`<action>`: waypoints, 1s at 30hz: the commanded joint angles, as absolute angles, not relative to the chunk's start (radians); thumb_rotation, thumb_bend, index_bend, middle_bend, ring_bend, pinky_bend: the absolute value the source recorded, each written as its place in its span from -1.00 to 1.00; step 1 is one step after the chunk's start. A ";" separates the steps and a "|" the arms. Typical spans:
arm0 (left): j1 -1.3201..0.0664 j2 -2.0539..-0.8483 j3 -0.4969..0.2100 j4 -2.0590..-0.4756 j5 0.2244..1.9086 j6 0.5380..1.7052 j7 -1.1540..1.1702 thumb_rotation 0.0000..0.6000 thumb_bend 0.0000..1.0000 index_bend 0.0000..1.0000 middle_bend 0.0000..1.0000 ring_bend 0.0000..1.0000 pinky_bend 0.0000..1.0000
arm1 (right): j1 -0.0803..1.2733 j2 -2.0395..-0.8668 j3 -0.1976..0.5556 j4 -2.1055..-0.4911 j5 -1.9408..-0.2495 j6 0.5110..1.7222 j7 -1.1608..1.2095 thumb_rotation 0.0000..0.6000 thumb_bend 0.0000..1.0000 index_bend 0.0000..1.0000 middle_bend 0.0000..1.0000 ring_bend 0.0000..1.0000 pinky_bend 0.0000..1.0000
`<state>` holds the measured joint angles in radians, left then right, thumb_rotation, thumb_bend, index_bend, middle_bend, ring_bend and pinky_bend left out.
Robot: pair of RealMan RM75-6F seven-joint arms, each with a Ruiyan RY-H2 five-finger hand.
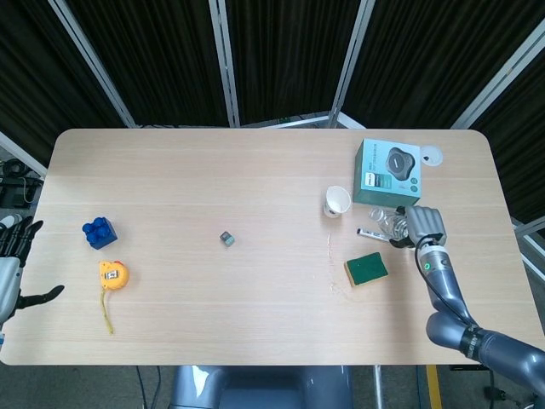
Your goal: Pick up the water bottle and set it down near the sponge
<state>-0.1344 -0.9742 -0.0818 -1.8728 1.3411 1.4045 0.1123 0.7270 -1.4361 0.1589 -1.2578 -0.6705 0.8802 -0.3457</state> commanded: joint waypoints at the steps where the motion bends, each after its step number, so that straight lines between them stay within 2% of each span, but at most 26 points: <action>1: -0.136 -0.973 -0.085 -1.870 1.335 1.402 0.107 1.00 -1.00 -1.00 -1.00 -1.00 -1.00 | 0.788 -1.476 0.187 -1.236 -0.523 0.873 -0.482 1.00 0.30 0.18 0.21 0.07 -0.22; 11: -0.145 -0.975 -0.091 -1.860 1.309 1.382 0.104 1.00 -1.00 -1.00 -1.00 -1.00 -1.00 | 0.890 -1.536 0.234 -1.208 -0.254 0.926 -0.706 1.00 0.35 0.18 0.22 0.10 -0.20; 21: -0.151 -0.977 -0.095 -1.855 1.290 1.370 0.106 1.00 -1.00 -1.00 -1.00 -1.00 -1.00 | 0.964 -1.585 0.277 -1.167 -0.096 0.977 -0.861 1.00 0.38 0.18 0.23 0.12 -0.19; 30: -0.155 -0.977 -0.096 -1.851 1.282 1.363 0.103 1.00 -1.00 -1.00 -1.00 -1.00 -1.00 | 1.000 -1.625 0.303 -1.132 -0.026 1.032 -0.971 1.00 0.44 0.18 0.25 0.18 -0.15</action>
<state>-0.1550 -0.9775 -0.0964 -1.8507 1.2820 1.3632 0.1031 0.9910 -1.6139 0.2975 -1.1421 -0.0373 1.0181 -0.9503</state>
